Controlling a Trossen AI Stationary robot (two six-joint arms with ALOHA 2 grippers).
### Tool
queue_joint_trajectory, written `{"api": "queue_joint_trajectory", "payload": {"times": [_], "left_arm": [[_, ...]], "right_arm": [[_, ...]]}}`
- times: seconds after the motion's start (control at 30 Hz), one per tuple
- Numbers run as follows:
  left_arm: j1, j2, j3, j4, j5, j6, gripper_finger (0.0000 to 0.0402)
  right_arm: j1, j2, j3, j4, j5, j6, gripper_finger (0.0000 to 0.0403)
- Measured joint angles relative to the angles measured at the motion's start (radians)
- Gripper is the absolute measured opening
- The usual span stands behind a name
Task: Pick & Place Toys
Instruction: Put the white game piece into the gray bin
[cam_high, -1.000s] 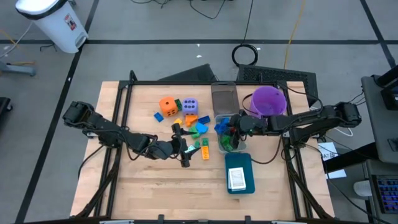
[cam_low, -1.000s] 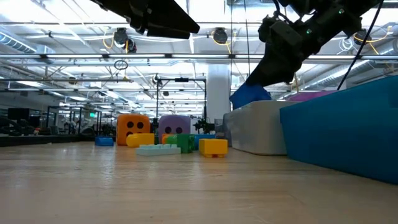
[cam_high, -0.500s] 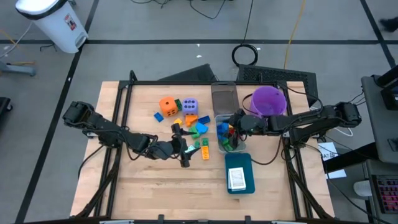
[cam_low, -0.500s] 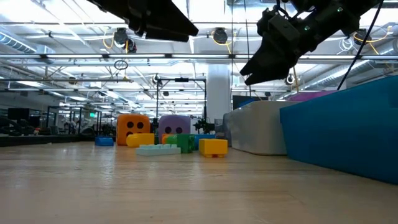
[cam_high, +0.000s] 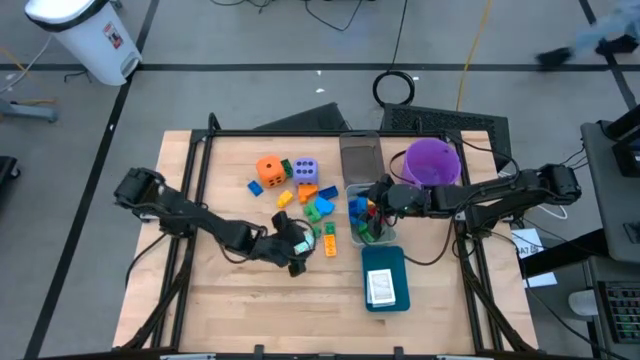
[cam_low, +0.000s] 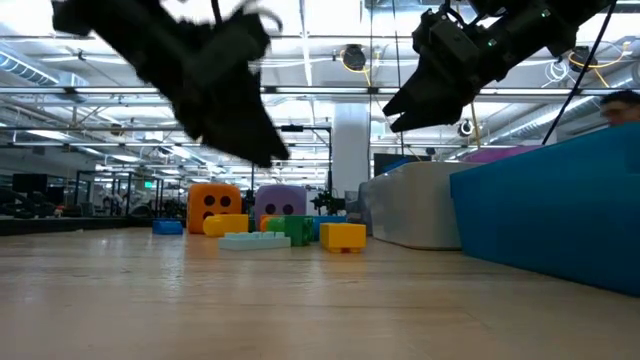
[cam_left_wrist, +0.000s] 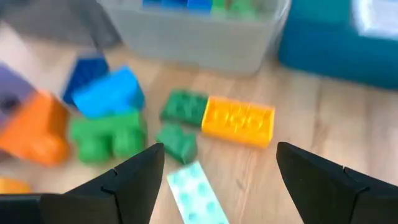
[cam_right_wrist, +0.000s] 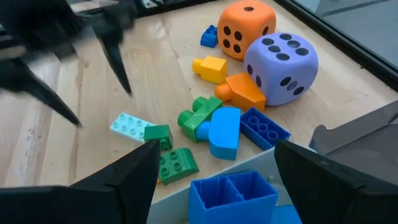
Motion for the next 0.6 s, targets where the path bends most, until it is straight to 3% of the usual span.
{"api": "queue_joint_trajectory", "payload": {"times": [0.27, 0.47, 0.6], "left_arm": [[0.044, 0.181, 0.001, -0.018, 0.118, -0.124, 0.0312], [0.071, 0.208, 0.004, -0.074, 0.191, -0.172, 0.0308], [0.072, 0.207, 0.003, -0.096, 0.217, -0.175, 0.0274]], "right_arm": [[0.002, 0.000, 0.000, 0.015, 0.000, 0.000, 0.0293], [0.002, 0.000, 0.000, 0.015, 0.000, 0.000, 0.0293], [0.002, 0.000, 0.000, 0.015, 0.000, -0.003, 0.0293]]}}
